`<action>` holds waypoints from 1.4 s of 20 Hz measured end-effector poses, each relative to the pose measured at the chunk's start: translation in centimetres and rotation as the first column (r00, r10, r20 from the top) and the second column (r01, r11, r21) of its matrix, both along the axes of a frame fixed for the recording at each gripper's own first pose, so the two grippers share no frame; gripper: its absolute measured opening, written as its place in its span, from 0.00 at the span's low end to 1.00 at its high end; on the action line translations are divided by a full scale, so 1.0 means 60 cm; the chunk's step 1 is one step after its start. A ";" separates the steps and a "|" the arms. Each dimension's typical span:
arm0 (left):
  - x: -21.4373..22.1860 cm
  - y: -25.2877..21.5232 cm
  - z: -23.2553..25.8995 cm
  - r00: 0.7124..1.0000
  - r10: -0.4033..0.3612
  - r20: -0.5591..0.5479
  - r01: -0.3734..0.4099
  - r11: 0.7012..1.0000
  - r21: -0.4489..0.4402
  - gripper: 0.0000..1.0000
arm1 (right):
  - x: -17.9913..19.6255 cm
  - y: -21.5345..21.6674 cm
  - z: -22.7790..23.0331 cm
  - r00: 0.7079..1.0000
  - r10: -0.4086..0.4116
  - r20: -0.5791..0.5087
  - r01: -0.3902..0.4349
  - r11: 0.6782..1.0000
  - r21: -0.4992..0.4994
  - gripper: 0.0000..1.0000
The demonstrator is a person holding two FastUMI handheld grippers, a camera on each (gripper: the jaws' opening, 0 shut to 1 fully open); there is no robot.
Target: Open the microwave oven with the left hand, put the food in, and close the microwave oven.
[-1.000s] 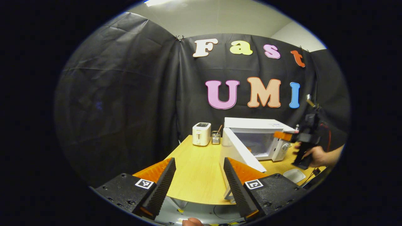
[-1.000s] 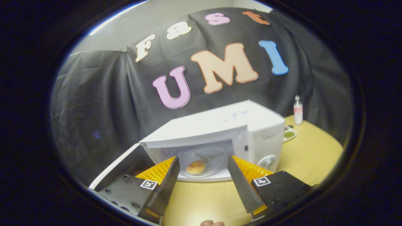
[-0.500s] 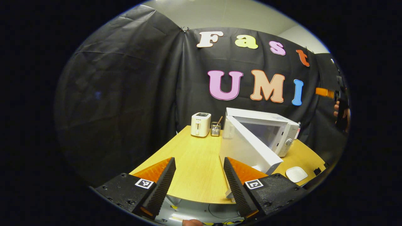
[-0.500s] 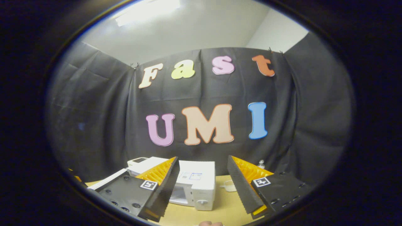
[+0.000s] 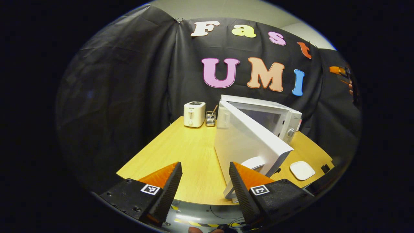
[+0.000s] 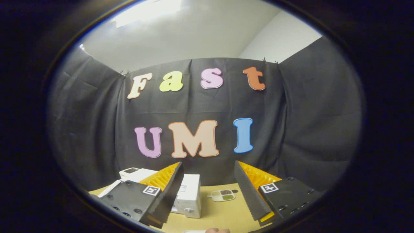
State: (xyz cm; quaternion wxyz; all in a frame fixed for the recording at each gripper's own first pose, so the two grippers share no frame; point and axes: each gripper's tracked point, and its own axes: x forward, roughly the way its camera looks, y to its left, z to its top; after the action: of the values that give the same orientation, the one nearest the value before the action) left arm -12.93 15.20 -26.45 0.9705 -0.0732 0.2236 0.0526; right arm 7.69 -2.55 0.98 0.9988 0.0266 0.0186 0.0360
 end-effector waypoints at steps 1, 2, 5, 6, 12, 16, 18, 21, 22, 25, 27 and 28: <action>-0.003 -0.006 -0.002 1.000 0.004 -0.017 -0.004 1.000 0.001 0.67 | -0.002 -0.007 -0.002 1.000 -0.006 -0.006 0.006 1.000 -0.001 0.88; 0.004 -0.007 -0.010 1.000 0.006 -0.026 -0.005 1.000 0.013 0.47 | -0.004 -0.013 -0.003 1.000 -0.012 -0.012 0.012 1.000 -0.001 0.88; 0.023 -0.062 -0.031 0.995 -0.081 -0.061 0.081 0.997 0.002 0.33 | -0.011 -0.039 0.005 0.999 -0.035 0.001 0.035 0.999 -0.021 0.88; 0.025 -0.074 -0.033 0.992 -0.099 -0.076 0.100 0.995 0.010 0.19 | -0.011 -0.049 0.008 0.999 -0.046 0.007 0.047 0.999 -0.026 0.88; 0.062 -0.194 -0.058 0.958 -0.273 -0.093 0.271 0.962 -0.033 0.20 | -0.041 -0.135 0.022 0.990 -0.142 0.016 0.142 0.989 -0.032 0.96; 0.100 -0.272 -0.063 0.924 -0.374 -0.079 0.371 0.928 -0.041 0.20 | -0.063 -0.200 0.032 0.975 -0.223 0.021 0.223 0.974 -0.037 0.96; 0.121 -0.301 -0.061 0.911 -0.406 -0.068 0.403 0.914 -0.054 0.20 | -0.074 -0.233 0.040 0.965 -0.263 0.027 0.264 0.964 -0.041 0.88; 0.161 -0.328 -0.062 0.901 -0.431 -0.057 0.428 0.902 -0.060 0.20 | -0.092 -0.284 0.060 0.945 -0.323 0.046 0.325 0.945 -0.038 0.88; 0.174 -0.333 -0.062 0.900 -0.433 -0.053 0.431 0.901 -0.056 0.20 | -0.099 -0.299 0.064 0.938 -0.343 0.046 0.344 0.938 -0.036 0.88; 0.216 -0.336 -0.060 0.903 -0.427 -0.040 0.425 0.904 -0.055 0.20 | -0.109 -0.330 0.071 0.923 -0.380 0.051 0.382 0.923 -0.044 0.88; 0.240 -0.341 -0.059 0.904 -0.427 -0.037 0.425 0.904 -0.058 0.20 | -0.115 -0.343 0.074 0.916 -0.397 0.053 0.400 0.915 -0.058 0.88; 0.251 -0.348 -0.069 0.903 -0.429 -0.037 0.427 0.903 -0.057 0.20 | -0.113 -0.344 0.076 0.913 -0.404 0.053 0.407 0.911 -0.062 0.88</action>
State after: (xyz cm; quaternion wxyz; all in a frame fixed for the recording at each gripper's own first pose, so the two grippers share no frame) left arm 2.12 -5.71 -30.57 0.9507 -0.0443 0.2588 -0.1652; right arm 0.89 -23.19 5.52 0.9851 -0.0066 -0.0056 -0.1720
